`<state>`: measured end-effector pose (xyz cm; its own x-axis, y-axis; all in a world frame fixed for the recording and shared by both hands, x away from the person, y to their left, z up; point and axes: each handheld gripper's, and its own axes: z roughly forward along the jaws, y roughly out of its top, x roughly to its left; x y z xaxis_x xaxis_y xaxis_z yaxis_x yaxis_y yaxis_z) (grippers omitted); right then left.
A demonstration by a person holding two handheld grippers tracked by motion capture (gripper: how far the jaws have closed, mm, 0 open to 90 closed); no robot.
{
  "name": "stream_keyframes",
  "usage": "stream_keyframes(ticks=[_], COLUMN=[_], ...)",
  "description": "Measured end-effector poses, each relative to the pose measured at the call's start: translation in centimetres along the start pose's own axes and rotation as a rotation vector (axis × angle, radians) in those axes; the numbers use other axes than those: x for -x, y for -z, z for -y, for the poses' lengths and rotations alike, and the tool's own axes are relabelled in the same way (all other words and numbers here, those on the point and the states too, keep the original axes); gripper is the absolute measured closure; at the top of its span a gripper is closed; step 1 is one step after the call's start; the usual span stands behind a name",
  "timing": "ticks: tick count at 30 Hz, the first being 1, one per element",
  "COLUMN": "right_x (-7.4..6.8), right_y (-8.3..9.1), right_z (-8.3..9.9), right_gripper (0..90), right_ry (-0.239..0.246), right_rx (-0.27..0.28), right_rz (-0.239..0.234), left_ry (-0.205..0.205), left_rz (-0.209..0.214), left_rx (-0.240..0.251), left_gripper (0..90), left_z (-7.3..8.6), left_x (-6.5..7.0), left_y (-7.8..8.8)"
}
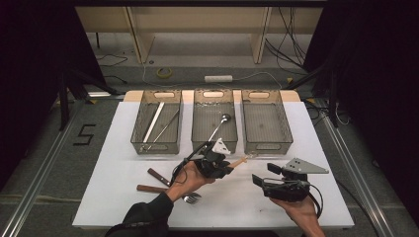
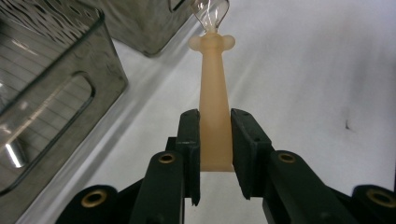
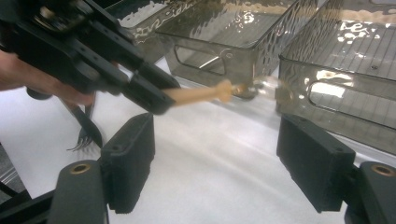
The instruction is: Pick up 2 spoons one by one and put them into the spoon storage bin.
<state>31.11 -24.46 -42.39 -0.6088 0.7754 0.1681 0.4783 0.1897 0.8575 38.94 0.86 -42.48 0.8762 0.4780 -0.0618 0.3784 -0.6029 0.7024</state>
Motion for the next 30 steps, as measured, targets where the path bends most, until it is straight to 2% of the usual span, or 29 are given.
stream_keyframes(ticks=[5,17,25,30], right_x=[0.0,-0.2,-0.3,-0.3], right_y=[0.0,0.0,-0.1,0.0], right_z=[0.0,0.0,0.0,0.0], right_gripper=[28.7,26.1,26.0,26.0], right_ry=[0.0,0.002,0.003,0.003], right_rx=[0.001,0.013,0.01,0.011], right_rz=[-0.002,-0.007,-0.008,-0.008], left_ry=[-0.005,0.057,0.078,0.107], left_rz=[-0.007,-0.038,-0.067,-0.099], left_rx=[0.03,0.105,0.125,0.138], left_gripper=[73.7,73.7,73.6,73.6], left_z=[-0.4,-0.9,-1.0,-0.9], left_x=[0.1,-1.6,-2.5,-3.4], left_y=[1.3,3.8,4.5,4.8])
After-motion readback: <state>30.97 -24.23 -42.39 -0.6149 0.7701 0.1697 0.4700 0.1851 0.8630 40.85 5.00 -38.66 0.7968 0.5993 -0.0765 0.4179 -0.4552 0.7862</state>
